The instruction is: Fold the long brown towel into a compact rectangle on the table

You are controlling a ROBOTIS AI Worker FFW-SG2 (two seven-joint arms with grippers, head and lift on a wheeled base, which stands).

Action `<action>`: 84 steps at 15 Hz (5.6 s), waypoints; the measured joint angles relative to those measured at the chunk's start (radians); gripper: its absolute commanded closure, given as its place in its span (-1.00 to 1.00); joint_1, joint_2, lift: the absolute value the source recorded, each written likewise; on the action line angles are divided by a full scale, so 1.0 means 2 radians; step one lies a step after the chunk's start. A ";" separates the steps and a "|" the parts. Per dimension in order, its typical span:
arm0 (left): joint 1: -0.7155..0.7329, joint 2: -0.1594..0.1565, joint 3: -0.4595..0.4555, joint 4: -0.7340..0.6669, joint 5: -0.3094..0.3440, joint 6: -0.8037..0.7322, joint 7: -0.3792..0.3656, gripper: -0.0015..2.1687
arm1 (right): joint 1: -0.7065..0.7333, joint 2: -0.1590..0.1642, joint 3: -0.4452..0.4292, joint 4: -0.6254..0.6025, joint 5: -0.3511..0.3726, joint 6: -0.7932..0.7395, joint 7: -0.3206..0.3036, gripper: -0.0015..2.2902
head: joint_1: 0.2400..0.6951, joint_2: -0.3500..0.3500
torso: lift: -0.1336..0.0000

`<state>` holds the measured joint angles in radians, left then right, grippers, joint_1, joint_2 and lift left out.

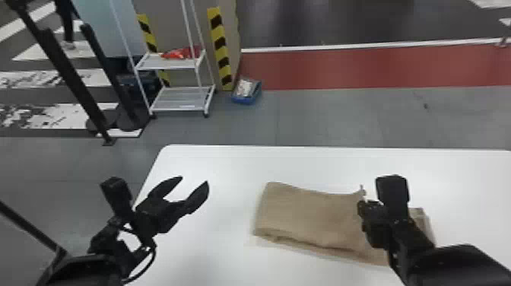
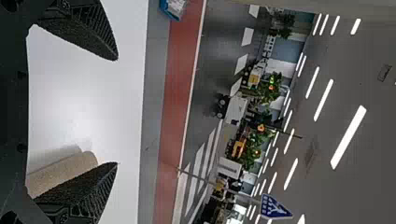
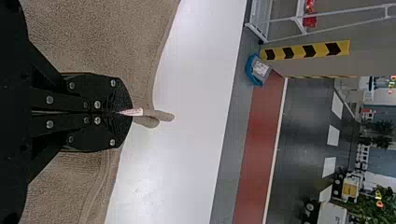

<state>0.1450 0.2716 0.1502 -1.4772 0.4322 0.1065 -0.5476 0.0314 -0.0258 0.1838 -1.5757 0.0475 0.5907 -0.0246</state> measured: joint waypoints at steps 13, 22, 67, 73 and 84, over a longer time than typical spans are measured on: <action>0.005 -0.002 -0.003 -0.002 -0.006 0.006 0.004 -0.93 | 0.091 -0.014 -0.094 -0.198 -0.039 0.087 0.031 0.34 | 1.00 0.21 | 1.00; 0.010 -0.005 -0.004 -0.006 -0.014 0.015 0.005 -0.93 | 0.114 -0.015 -0.116 -0.225 -0.056 0.070 0.041 0.33 | 1.00 0.15 | 1.00; 0.015 -0.059 -0.225 -0.002 -0.076 0.050 0.168 -0.58 | 0.175 -0.015 -0.265 0.012 -0.049 -0.381 0.037 -0.83 | 1.00 -1.00 | 1.00; -0.028 -0.091 -0.261 0.045 -0.074 0.043 0.189 -0.44 | 0.172 -0.020 -0.258 0.027 -0.049 -0.404 0.038 -0.83 | 1.00 -1.00 | 1.00; -0.057 -0.088 -0.268 0.057 -0.124 0.098 0.203 -0.45 | 0.161 -0.025 -0.252 0.034 -0.051 -0.406 0.042 -0.83 | 1.00 -1.00 | 1.00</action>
<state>0.0319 0.0949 -0.3852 -1.3638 0.1844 0.3030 -0.1408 0.3537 -0.0767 -0.3209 -1.5078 -0.0544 -0.2216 0.0602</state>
